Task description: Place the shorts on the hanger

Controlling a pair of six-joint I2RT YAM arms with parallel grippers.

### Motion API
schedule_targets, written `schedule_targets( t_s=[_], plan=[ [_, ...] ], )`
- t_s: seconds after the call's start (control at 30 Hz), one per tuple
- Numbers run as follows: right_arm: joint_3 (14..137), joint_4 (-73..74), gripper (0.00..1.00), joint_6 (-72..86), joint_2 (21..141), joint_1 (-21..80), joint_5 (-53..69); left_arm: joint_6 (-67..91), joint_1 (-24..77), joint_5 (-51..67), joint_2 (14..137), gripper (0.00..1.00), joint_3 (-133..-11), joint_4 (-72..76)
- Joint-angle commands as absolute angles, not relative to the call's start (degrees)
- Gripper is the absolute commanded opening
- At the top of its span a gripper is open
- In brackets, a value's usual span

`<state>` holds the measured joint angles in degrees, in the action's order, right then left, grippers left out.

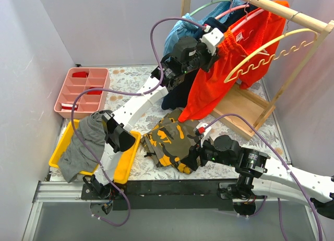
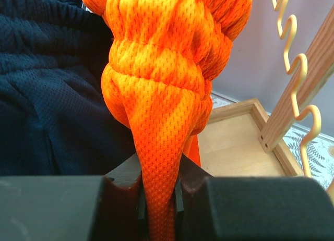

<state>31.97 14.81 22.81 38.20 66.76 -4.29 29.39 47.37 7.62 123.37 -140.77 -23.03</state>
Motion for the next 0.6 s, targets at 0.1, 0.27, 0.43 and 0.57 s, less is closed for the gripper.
schedule_targets(
  t_s=[0.1,0.27,0.43,0.57],
  plan=[
    [31.1,11.5,0.77,23.6,36.9,67.0,-5.0,29.5,47.7,6.2,122.4,0.00,-145.1,-10.4],
    [31.0,11.3,0.77,23.9,36.7,67.0,-5.2,29.8,47.9,5.2,124.1,0.00,-145.8,-8.3],
    [30.6,10.9,0.77,24.2,36.2,67.0,-5.2,30.5,48.0,5.4,125.0,0.00,-146.6,-6.0],
    [30.2,10.6,0.77,24.5,36.0,67.0,-5.3,30.5,48.1,5.4,125.9,0.00,-146.7,-5.1]
  ],
)
